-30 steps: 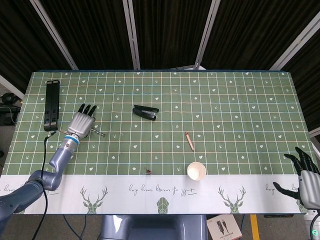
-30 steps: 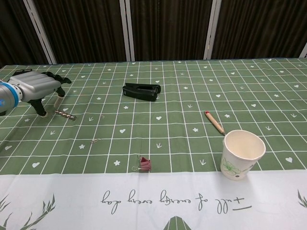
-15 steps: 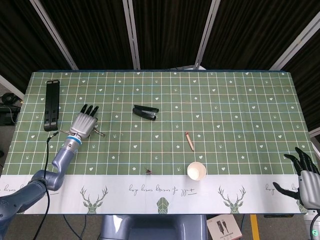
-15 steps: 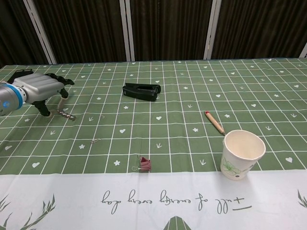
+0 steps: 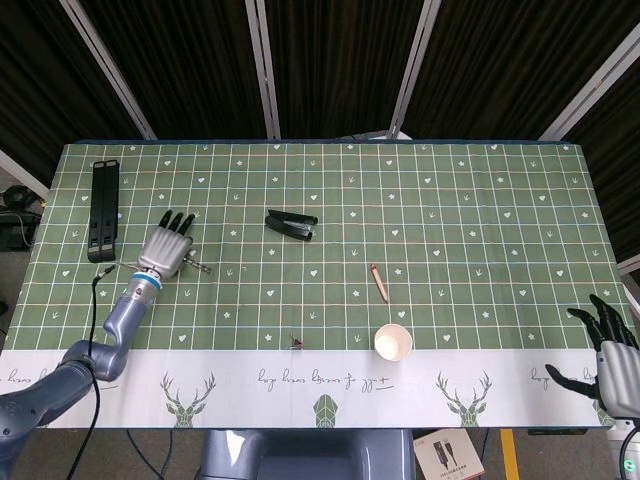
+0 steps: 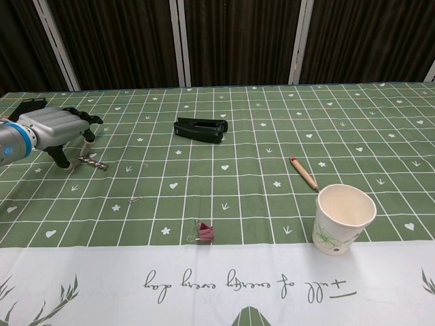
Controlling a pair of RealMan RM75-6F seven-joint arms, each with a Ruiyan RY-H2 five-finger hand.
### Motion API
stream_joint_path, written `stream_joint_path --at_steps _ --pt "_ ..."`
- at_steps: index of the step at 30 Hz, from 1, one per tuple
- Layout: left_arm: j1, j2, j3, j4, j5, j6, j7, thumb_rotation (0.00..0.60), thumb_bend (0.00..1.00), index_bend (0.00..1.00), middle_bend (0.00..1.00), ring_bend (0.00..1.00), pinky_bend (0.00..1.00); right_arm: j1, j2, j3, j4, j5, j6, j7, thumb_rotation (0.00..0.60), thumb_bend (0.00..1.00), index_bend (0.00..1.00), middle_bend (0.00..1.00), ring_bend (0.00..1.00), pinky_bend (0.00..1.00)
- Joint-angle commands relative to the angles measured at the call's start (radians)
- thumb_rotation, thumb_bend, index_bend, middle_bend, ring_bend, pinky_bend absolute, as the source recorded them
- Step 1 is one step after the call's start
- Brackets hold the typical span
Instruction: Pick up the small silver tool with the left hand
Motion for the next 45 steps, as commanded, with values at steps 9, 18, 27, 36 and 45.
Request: stream_joint_path --at_steps 9,18,27,36,45 --pt "0.002 -0.014 0.001 0.002 0.011 0.021 -0.010 0.600 0.35 0.56 0.00 0.00 0.00 0.000 0.002 -0.002 -0.003 0.000 -0.002 0.002 0.600 0.09 0.20 0.01 0.00 0.16" --pt "-0.004 0.038 0.005 -0.063 0.062 0.105 0.011 0.600 0.35 0.59 0.00 0.00 0.00 -0.001 0.003 0.000 -0.006 0.004 -0.003 0.005 0.600 0.09 0.20 0.01 0.00 0.16" --pt "-0.014 0.168 0.028 -0.239 0.158 0.224 0.107 0.600 0.36 0.59 0.00 0.00 0.00 0.000 0.003 0.002 -0.005 0.009 -0.005 0.010 0.600 0.09 0.20 0.01 0.00 0.16" --pt "-0.028 0.258 0.084 -0.339 0.295 0.316 0.216 0.600 0.36 0.59 0.00 0.00 0.00 -0.001 0.002 0.000 -0.002 0.003 -0.001 0.005 0.600 0.09 0.20 0.01 0.00 0.16" --pt "-0.044 0.318 0.145 -0.390 0.435 0.373 0.320 0.600 0.36 0.60 0.00 0.00 0.00 0.001 -0.004 0.001 0.003 -0.004 0.004 -0.007 0.600 0.09 0.20 0.01 0.00 0.16"
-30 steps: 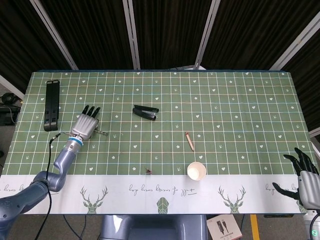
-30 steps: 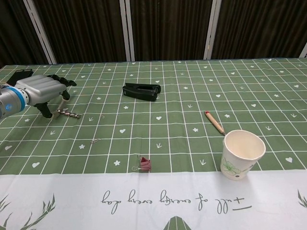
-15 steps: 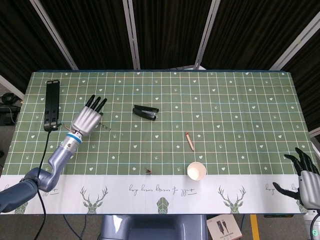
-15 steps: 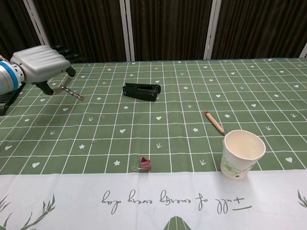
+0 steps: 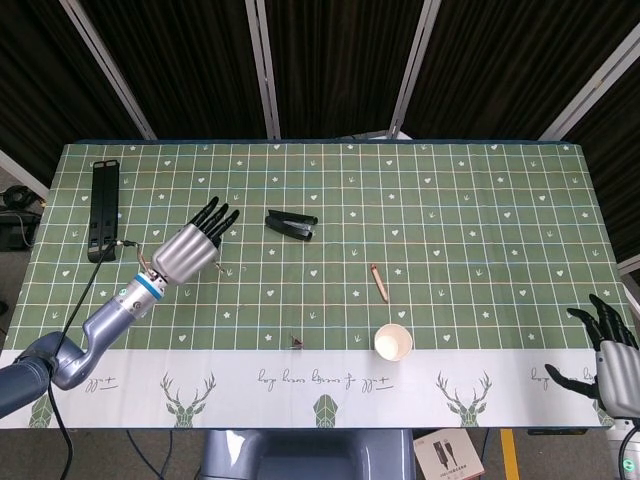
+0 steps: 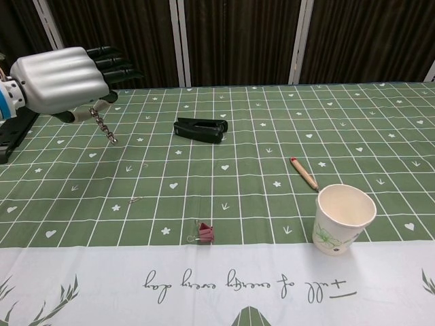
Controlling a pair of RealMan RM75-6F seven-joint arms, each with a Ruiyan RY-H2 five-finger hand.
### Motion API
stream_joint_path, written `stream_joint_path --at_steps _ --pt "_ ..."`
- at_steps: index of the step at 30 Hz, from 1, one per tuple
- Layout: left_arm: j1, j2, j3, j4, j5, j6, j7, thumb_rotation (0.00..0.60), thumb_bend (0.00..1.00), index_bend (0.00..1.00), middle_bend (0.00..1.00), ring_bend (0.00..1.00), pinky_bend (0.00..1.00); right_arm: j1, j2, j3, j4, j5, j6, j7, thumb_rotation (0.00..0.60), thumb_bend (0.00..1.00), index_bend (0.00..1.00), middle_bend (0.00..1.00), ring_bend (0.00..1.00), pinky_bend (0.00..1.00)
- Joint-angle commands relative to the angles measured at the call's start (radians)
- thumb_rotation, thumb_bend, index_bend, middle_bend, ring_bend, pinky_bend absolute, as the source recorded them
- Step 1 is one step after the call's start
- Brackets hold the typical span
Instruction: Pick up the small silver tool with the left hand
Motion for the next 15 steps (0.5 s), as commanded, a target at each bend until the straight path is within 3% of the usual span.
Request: stream_joint_path --at_steps 1,8,15 --pt "-0.011 0.027 0.027 -0.016 0.061 0.028 0.049 0.600 0.36 0.60 0.00 0.00 0.00 0.000 -0.001 -0.001 0.001 -0.003 0.002 -0.003 0.600 0.09 0.20 0.01 0.00 0.16" --pt "-0.044 0.065 0.065 -0.038 0.162 0.010 0.177 0.600 0.36 0.59 0.00 0.00 0.00 -0.004 -0.003 0.000 0.002 -0.005 0.011 -0.002 0.600 0.09 0.20 0.01 0.00 0.16" --pt "-0.084 0.046 0.080 -0.048 0.226 -0.049 0.277 0.600 0.36 0.59 0.00 0.00 0.00 -0.005 -0.007 0.002 0.004 -0.012 0.020 -0.003 0.600 0.09 0.20 0.01 0.00 0.16"
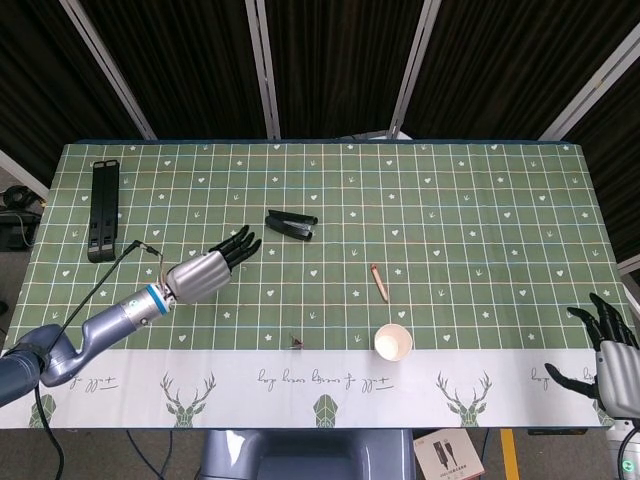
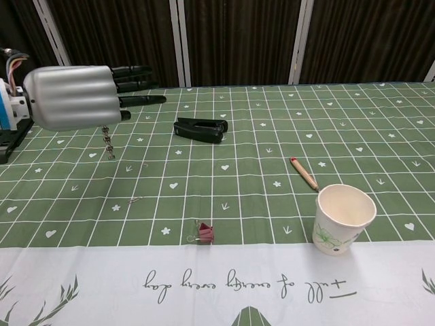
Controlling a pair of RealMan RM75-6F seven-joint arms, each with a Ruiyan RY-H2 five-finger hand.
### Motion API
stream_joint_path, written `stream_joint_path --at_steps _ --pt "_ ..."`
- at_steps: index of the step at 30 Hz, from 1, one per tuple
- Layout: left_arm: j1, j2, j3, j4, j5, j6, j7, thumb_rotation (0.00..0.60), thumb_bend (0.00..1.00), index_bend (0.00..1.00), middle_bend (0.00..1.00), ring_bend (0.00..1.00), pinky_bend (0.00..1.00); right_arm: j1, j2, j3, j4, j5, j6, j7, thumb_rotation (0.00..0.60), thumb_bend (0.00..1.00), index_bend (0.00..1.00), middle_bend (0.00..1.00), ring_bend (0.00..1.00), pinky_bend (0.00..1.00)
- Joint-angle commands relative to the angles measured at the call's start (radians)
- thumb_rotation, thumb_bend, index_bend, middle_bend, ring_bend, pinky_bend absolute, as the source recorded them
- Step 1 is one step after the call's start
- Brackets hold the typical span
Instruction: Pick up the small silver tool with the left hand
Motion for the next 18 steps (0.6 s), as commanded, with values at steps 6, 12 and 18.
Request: stream_joint_path --at_steps 6,12,18 --pt "-0.046 -0.028 0.024 0.010 0.073 -0.064 0.072 0.600 0.37 0.59 0.00 0.00 0.00 -0.001 0.000 0.001 0.006 -0.003 0.001 0.013 0.600 0.09 0.20 0.01 0.00 0.16" --pt "-0.049 -0.040 0.018 0.010 0.074 -0.085 0.094 0.600 0.37 0.59 0.00 0.00 0.00 -0.002 0.000 0.002 0.008 -0.008 0.005 0.017 0.600 0.09 0.20 0.01 0.00 0.16" --pt "-0.058 -0.053 0.035 0.023 0.104 -0.093 0.081 0.600 0.37 0.59 0.00 0.00 0.00 -0.004 0.002 0.000 0.003 -0.012 0.008 0.018 0.600 0.09 0.20 0.01 0.00 0.16"
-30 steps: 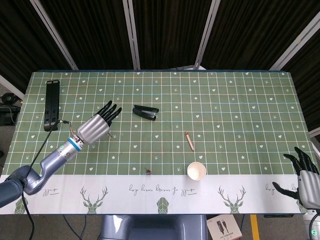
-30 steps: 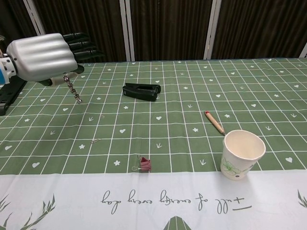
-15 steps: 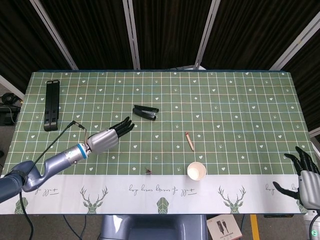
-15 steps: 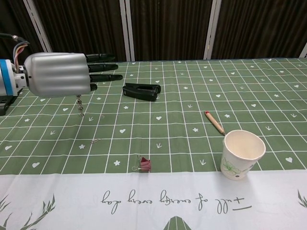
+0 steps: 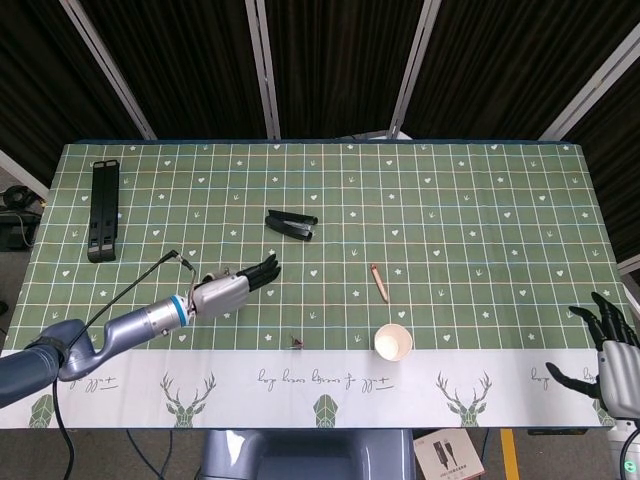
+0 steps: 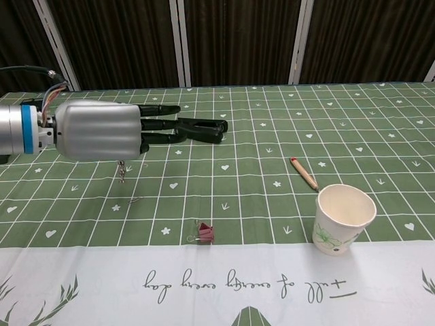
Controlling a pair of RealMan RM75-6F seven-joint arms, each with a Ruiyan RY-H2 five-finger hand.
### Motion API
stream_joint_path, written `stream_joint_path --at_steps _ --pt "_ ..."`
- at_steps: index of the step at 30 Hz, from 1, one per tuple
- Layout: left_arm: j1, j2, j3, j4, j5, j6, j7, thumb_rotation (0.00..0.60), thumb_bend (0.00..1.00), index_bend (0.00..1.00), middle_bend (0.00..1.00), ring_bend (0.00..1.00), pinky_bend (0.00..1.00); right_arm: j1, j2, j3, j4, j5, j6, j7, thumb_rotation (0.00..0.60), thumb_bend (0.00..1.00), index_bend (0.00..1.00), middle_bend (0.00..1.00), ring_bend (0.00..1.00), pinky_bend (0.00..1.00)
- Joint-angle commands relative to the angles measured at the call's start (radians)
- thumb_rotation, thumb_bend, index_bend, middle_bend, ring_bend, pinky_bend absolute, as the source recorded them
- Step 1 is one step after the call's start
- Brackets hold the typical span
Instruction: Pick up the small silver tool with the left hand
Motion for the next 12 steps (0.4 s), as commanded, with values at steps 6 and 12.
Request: stream_joint_path --at_steps 6,12 --pt "0.005 -0.032 0.002 0.030 -0.001 -0.010 -0.007 0.600 0.37 0.59 0.00 0.00 0.00 -0.002 0.001 0.000 0.000 0.002 0.002 0.000 0.600 0.09 0.20 0.01 0.00 0.16" --pt "0.009 -0.039 0.000 0.046 -0.002 -0.006 -0.016 0.600 0.37 0.59 0.00 0.00 0.00 -0.001 0.001 0.002 0.001 0.002 0.001 0.001 0.600 0.09 0.20 0.01 0.00 0.16"
